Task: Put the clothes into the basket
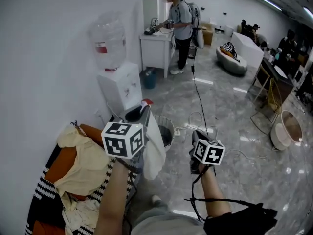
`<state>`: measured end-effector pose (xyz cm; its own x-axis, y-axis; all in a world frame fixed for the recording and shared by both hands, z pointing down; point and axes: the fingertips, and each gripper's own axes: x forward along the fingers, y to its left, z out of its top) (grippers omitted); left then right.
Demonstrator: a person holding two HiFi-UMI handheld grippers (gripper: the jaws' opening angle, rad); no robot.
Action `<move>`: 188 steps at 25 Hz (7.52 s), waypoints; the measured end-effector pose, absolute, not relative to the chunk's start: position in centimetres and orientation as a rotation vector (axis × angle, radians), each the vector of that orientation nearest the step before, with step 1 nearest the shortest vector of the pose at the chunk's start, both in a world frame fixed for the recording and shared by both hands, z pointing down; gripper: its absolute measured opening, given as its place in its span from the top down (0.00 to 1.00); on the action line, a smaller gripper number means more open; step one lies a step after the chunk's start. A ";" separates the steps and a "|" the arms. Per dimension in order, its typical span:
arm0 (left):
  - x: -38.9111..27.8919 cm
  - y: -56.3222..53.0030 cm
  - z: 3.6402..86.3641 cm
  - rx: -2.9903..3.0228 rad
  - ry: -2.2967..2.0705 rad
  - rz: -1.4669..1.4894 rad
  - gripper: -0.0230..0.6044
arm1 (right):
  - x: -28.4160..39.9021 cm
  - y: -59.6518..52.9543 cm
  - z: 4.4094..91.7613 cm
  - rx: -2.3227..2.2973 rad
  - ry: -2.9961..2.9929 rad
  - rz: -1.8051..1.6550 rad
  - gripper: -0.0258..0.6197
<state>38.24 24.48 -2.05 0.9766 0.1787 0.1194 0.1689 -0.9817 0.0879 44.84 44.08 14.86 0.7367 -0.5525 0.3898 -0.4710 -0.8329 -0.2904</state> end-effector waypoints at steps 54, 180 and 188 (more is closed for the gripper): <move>66.9 14.0 10.4 2.942 0.111 0.500 0.90 | 72.8 31.3 22.3 -2.784 0.985 -0.920 0.96; -33.9 5.0 58.9 1.350 -1.598 0.306 0.67 | -11.5 -9.1 49.1 -1.670 3.347 -1.247 0.96; -32.0 4.8 65.3 1.348 -1.501 0.345 0.67 | -12.0 -7.7 53.8 -1.657 3.354 -1.383 0.96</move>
